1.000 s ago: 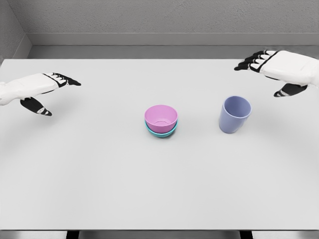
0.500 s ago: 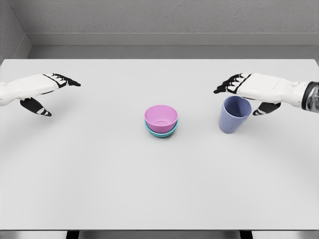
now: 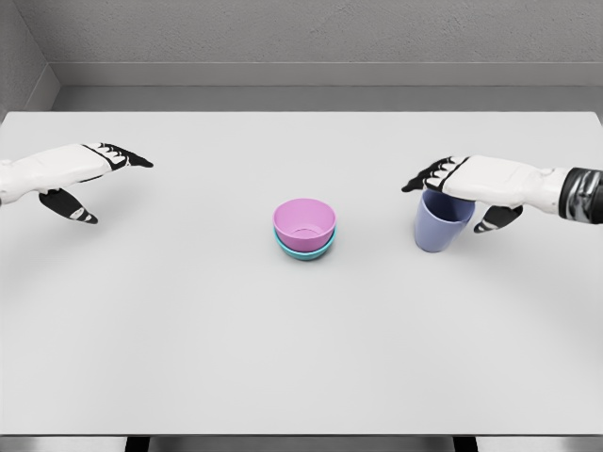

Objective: Stacking bowl and cup with both arms

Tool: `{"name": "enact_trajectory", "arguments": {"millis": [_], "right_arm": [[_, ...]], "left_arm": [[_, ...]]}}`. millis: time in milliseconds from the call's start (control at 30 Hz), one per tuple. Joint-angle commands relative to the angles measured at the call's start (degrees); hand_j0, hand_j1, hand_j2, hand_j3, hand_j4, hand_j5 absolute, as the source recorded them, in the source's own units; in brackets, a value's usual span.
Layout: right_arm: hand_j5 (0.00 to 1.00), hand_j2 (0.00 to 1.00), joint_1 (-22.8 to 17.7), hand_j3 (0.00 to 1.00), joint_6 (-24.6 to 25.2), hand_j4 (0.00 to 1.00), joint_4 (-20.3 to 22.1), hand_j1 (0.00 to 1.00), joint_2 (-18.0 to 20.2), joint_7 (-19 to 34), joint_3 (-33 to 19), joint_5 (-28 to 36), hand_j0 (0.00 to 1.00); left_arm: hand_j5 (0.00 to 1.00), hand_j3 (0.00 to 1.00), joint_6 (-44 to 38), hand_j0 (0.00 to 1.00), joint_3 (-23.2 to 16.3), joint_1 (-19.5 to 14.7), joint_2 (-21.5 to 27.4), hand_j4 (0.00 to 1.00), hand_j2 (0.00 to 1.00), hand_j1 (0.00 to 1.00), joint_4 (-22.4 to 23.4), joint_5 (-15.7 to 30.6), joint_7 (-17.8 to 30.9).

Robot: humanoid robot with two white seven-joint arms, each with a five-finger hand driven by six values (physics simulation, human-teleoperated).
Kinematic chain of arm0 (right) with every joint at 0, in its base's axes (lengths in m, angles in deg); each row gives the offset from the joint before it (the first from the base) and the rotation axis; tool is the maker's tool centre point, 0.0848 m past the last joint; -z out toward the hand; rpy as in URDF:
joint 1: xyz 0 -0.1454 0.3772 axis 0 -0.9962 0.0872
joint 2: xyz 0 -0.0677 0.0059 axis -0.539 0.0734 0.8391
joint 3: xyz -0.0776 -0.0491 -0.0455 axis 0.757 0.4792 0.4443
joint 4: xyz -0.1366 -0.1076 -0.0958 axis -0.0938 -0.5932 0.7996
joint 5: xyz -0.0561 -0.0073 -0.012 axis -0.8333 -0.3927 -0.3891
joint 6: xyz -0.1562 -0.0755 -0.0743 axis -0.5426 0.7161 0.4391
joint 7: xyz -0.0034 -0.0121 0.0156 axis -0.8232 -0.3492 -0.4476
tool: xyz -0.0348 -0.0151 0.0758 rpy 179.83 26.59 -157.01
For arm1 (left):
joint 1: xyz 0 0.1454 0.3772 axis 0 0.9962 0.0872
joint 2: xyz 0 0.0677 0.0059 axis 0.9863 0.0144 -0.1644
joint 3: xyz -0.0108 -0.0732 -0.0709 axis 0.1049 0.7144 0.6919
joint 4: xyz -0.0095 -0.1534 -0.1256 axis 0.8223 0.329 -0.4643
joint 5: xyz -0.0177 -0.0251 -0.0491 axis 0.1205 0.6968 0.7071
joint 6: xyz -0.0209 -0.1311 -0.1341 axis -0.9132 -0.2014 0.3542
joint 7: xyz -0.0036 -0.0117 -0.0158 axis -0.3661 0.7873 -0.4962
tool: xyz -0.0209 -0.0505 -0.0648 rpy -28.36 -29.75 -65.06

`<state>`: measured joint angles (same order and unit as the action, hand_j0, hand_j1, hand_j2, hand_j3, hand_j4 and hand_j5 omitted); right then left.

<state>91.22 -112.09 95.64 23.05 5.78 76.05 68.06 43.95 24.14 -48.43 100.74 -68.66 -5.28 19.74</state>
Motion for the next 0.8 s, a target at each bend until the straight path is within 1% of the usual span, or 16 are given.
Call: {"name": "enact_trajectory", "arguments": {"millis": [0,100,133,167,233,333,533,767], "right_arm": [[1.0,1.0,0.0,1.0,0.12,1.0,-0.34,1.0,-0.28,-0.02,0.13,0.24,1.0],[0.98,0.98,0.0,0.98,0.12,0.98,-0.25,0.98,-0.46,-0.02,0.74,0.24,0.98],[0.89,0.89,0.0,0.89,0.12,0.89,-0.25,0.89,-0.46,-0.02,0.74,0.24,0.89],[0.77,0.77,0.0,0.77,0.12,0.77,-0.25,0.77,-0.46,-0.02,0.74,0.24,0.77],[0.63,0.63,0.0,0.63,0.12,0.63,-0.16,0.63,-0.37,-0.02,0.83,0.24,0.63],[0.63,0.63,0.0,0.63,0.03,0.63,-0.16,0.63,-0.37,-0.02,0.83,0.24,0.63],[0.59,0.59,0.0,0.59,0.21,0.59,-0.16,0.59,-0.37,-0.02,0.74,0.24,0.59],[0.58,0.58,0.62,0.58,0.47,0.58,0.37,0.58,-0.37,-0.02,0.13,0.33,0.58]], "left_arm": [[1.0,1.0,-0.11,1.0,0.06,0.0,0.06,1.0,1.0,1.0,-0.01,0.36,-0.03],[1.0,1.0,-0.11,1.0,0.06,0.0,0.06,1.0,1.0,1.0,-0.01,0.36,-0.03],[1.0,1.0,-0.11,1.0,0.06,0.0,0.06,1.0,1.0,1.0,-0.01,0.36,-0.03],[1.0,1.0,-0.11,1.0,0.06,0.0,0.06,1.0,1.0,1.0,-0.01,0.36,-0.03],[1.0,1.0,-0.11,1.0,0.06,0.0,0.06,1.0,1.0,1.0,-0.01,0.36,-0.03],[1.0,1.0,-0.11,1.0,0.06,0.0,0.06,1.0,1.0,1.0,-0.09,0.36,-0.03],[1.0,1.0,-0.11,1.0,0.06,0.0,0.06,1.0,1.0,1.0,-0.01,0.36,-0.03],[1.0,1.0,-0.11,1.0,0.06,0.0,0.06,1.0,1.0,1.0,-0.01,0.36,-0.03]]}}
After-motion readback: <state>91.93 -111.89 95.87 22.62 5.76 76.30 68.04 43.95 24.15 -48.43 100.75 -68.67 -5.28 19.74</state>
